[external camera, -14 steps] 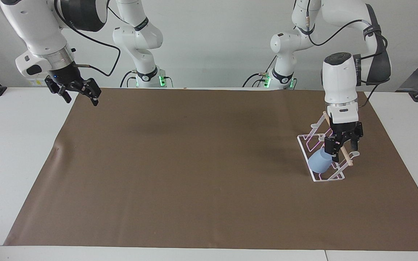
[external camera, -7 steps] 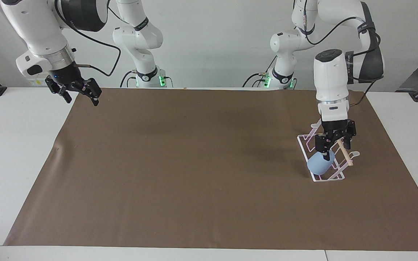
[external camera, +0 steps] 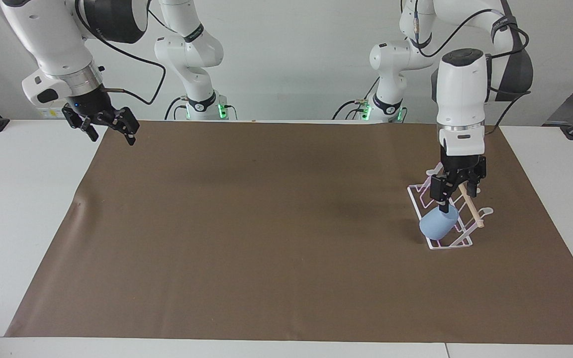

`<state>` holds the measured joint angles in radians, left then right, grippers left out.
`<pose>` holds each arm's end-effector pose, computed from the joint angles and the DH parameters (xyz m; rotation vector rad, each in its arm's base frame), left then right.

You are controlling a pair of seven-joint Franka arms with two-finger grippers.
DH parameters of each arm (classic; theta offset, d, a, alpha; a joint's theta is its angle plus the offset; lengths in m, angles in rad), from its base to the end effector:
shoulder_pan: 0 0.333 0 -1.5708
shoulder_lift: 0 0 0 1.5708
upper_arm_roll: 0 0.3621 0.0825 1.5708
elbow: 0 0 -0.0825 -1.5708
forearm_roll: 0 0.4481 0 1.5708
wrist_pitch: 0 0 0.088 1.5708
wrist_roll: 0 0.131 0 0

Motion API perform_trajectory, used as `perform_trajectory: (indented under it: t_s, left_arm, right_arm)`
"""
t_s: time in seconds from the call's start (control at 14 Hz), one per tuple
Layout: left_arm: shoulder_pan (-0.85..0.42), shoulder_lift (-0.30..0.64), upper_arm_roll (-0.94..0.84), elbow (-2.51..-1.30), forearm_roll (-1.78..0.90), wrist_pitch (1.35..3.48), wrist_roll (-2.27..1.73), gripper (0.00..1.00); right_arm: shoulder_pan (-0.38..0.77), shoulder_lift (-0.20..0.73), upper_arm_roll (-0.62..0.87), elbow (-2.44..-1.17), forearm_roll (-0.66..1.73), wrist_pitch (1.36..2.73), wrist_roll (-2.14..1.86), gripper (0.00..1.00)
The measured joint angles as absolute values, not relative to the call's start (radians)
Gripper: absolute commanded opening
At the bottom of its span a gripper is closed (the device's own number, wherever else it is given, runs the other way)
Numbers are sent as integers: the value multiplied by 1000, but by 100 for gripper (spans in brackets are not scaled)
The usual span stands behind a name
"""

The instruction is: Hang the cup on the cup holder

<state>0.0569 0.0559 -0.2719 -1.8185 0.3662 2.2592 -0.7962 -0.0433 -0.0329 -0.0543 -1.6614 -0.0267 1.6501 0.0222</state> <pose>0.6745 -0.1271 0.5503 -2.9070 -0.5983 -0.7345 0.6102 -0.0636 0.6251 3.1104 -0.1837 0.0321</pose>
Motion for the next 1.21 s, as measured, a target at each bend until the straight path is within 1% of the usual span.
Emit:
perform_trajectory:
  t_s: [0.21,0.43,0.64,0.93,1.21]
  left_arm:
    - [57,50,-249,-1742,273,2116,-617,100]
    - [57,16,-211,-1730,204,2006,-429,100]
    - [51,-22,-189,-1708,165,1843,-231,100]
    - [28,-31,-181,-1617,105,1661,-152,100]
    - [28,-31,-131,-1600,26,1577,-88,100]
  right_arm:
    - [-43,-33,-54,-1661,-27,1650,22,100]
    - [-43,-33,-54,-1661,-27,1650,22,100]
    - [-43,-33,-54,-1661,-27,1650,22,100]
    - [-43,-33,-54,-1661,-27,1650,22,100]
    - [-43,-33,-54,-1661,-27,1650,22,100]
